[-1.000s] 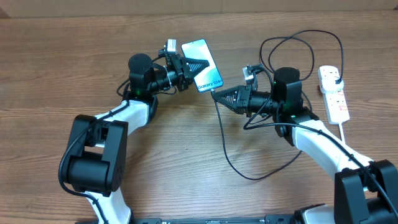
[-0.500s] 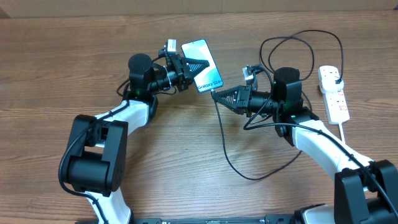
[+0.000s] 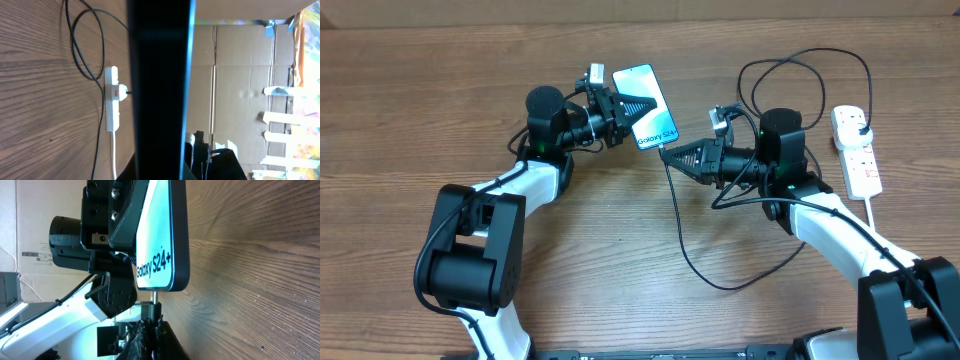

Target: Plug charger to phone and switch on socket

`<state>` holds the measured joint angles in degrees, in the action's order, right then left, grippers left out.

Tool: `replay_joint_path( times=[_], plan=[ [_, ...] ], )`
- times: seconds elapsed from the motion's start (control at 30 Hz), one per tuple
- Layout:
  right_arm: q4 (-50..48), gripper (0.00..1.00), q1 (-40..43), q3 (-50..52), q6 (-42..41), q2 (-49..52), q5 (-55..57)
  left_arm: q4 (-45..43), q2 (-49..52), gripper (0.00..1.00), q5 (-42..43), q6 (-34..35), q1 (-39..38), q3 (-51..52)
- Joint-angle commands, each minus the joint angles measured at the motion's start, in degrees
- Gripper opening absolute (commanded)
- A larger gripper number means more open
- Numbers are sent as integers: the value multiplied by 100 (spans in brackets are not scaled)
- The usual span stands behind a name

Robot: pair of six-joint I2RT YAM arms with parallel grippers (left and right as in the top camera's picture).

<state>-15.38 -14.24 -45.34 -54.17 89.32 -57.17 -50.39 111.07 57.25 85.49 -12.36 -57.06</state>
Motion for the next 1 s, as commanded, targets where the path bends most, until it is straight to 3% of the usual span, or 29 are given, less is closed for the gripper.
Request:
replay_joint_path(
  times=[0.0,0.97],
  plan=[
    [-63,4,44,2,37,17,225,-44,15,4,437,-177,-133,-138],
    [-111,4,46,2,42,17,361,-42,15,4,1355,-476,-170,-136]
  ],
)
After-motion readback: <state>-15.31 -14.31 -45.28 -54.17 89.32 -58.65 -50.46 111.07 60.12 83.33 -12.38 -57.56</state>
